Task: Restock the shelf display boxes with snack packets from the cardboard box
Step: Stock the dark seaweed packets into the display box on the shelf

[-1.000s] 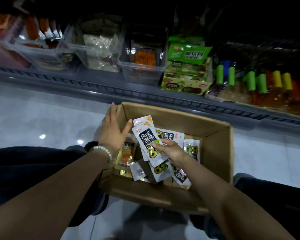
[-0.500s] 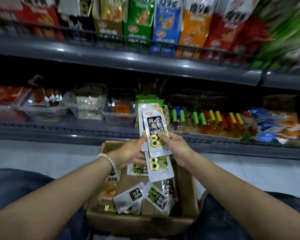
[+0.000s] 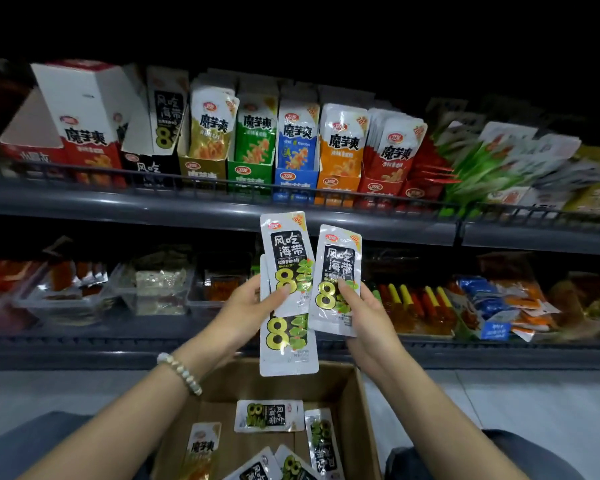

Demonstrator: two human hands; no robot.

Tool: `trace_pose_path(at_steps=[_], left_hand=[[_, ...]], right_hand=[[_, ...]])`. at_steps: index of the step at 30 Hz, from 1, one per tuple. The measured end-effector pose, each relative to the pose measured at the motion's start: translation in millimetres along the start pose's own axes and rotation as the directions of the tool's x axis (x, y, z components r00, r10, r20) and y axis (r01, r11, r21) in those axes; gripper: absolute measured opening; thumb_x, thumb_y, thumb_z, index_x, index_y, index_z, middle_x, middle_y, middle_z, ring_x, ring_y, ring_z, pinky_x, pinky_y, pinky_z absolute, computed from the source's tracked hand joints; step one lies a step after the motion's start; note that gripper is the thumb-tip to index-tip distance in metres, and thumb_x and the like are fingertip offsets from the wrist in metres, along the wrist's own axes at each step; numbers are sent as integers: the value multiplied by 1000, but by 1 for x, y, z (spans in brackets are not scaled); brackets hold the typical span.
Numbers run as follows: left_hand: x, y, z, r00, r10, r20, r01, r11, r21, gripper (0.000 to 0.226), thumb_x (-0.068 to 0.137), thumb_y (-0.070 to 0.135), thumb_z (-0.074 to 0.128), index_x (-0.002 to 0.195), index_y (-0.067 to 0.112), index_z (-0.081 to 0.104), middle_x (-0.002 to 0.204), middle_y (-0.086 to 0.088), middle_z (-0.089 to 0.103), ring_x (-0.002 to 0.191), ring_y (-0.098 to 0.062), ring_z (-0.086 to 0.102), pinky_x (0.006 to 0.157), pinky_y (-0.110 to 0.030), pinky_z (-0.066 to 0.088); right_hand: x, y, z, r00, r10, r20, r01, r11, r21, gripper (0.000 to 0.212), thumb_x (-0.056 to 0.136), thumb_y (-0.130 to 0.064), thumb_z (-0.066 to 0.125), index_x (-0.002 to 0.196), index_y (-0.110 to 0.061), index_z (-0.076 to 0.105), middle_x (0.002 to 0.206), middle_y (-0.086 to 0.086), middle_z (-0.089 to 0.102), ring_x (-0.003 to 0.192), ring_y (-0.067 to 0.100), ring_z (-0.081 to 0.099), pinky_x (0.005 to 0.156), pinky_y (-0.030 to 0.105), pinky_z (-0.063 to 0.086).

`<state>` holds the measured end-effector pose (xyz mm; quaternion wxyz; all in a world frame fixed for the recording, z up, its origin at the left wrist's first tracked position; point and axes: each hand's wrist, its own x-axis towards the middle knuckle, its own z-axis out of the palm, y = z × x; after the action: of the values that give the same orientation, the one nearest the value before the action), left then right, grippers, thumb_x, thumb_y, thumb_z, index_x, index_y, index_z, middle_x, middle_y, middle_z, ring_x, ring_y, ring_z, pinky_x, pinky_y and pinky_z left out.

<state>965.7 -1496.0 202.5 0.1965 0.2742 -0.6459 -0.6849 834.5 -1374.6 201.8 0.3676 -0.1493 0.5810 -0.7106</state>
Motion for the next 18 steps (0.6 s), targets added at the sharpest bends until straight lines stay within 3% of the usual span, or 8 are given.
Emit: trace_pose_path(at_steps=[6, 9, 11, 15, 18], left_hand=[[2, 3, -12, 998, -7, -55, 4, 999, -52, 29, 85, 24, 66, 114, 25, 60, 106, 3, 73, 96, -19, 70, 84, -41, 57], [1, 1, -7, 1000, -14, -6, 14, 1000, -16, 33, 82, 21, 70, 114, 25, 61, 106, 2, 73, 94, -17, 71, 81, -38, 58], [0, -1, -1, 1000, -18, 15, 18, 1000, 0, 33, 82, 18, 71, 113, 24, 61, 104, 1, 73, 92, -17, 71, 77, -35, 59], [0, 0, 5, 998, -65, 21, 65, 998, -19, 18, 94, 27, 55, 109, 23, 65, 99, 4, 75, 92, -14, 71, 86, -35, 55], [2, 0, 2, 994, -101, -41, 98, 994, -56, 22, 98, 33, 47, 107, 24, 65, 96, 4, 75, 91, -17, 71, 90, -43, 52]], right_hand=[[8, -5, -6, 1000, 2, -2, -2, 1000, 8, 26, 92, -31, 59, 116, -23, 63, 106, 0, 73, 101, 21, 68, 93, 44, 51], [6, 3, 1, 999, 33, 11, -33, 998, -58, 23, 90, -35, 60, 112, -28, 64, 103, -7, 73, 98, 14, 68, 83, 37, 53], [4, 7, 6, 997, 53, 50, -49, 996, -72, 24, 93, -29, 56, 115, -22, 63, 103, -2, 73, 96, 18, 69, 83, 38, 55], [4, 5, 8, 997, 73, 8, -73, 997, -9, 22, 94, -23, 56, 112, -16, 66, 103, 6, 73, 97, 25, 69, 88, 43, 54], [9, -1, 1, 996, 64, -62, -61, 998, 35, 26, 90, -25, 62, 115, -17, 65, 104, 4, 73, 100, 25, 68, 95, 46, 50]])
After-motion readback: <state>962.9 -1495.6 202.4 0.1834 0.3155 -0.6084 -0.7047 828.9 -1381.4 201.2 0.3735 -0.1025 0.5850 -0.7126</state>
